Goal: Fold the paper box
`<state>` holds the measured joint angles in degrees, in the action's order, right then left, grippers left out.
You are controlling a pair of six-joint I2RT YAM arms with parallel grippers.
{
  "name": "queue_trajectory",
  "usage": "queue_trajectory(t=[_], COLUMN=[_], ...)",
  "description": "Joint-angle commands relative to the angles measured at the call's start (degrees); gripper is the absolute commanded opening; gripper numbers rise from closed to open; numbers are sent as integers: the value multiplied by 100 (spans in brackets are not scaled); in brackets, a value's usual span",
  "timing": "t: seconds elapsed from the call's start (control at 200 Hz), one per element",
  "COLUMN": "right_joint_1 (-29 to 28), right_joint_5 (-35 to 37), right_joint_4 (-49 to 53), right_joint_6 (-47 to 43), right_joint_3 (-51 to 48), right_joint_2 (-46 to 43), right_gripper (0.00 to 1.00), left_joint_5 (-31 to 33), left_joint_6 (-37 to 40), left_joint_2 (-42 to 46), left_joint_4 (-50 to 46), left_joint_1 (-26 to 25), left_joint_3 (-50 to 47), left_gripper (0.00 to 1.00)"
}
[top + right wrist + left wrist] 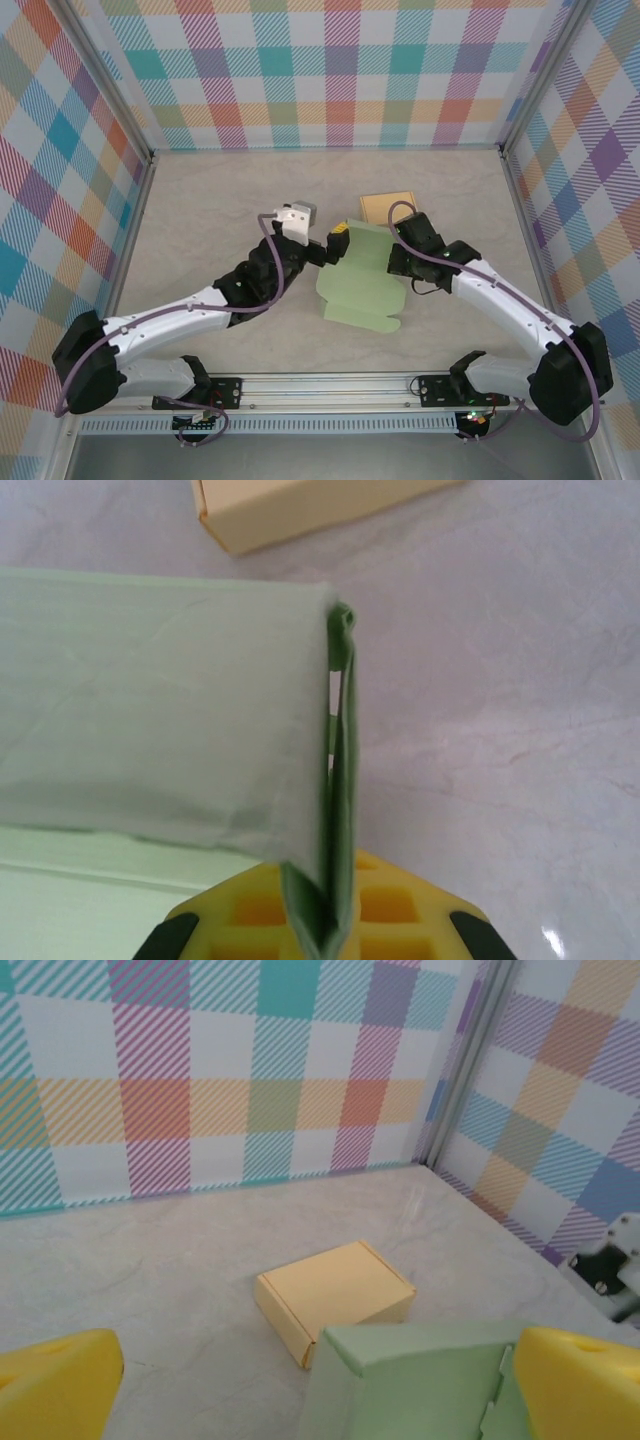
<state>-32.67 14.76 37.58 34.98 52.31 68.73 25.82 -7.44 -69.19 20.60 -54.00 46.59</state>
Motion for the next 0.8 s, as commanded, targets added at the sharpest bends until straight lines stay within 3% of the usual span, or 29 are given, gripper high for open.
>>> queue_trajectory(t=[0.0,0.39,0.67,0.795], right_joint_1=[-3,208,252,261], right_joint_5=[-478,-1172,-1128,-1070], right_joint_4=[1029,2447,2908,2882], right_joint_6=[-361,-1350,-1990,-2060], right_joint_3=[457,1584,2498,2806], right_joint_2=[192,1510,2961,3489], right_gripper=[0,0,1,6], left_joint_5=[289,-539,-871,-869], left_joint_6=[-522,-1581,-1787,-1786], left_joint_2=[151,-263,-266,-203], left_joint_4=[-848,-1872,-1717,-1695], left_joint_1=[257,1238,1495,1550], left_joint_3=[127,234,-3,-70], left_gripper=[100,100,100,100])
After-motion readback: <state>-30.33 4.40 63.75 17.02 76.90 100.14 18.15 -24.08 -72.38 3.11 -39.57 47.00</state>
